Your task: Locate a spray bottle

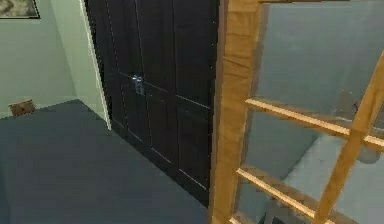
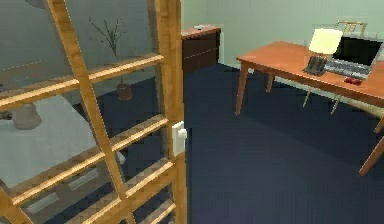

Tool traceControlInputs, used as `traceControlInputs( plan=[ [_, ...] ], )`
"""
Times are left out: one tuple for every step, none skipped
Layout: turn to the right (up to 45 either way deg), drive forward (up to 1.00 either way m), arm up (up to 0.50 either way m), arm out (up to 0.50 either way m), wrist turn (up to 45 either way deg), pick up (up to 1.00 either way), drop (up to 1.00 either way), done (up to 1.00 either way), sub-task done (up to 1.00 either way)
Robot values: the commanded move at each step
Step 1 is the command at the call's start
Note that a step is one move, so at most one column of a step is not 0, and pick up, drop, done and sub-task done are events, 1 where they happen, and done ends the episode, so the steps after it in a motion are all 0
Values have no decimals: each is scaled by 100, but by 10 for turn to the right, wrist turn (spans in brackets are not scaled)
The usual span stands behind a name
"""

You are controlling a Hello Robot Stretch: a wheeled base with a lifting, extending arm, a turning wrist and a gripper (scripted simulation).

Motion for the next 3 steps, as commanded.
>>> traceControlInputs(
  plan=[
    [-360, 0, 0, 0, 0, 0, 0, 0, 0],
    [0, 15, 0, 0, 0, 0, 0, 0, 0],
    [-60, 0, 0, 0, 0, 0, 0, 0, 0]
  ],
)
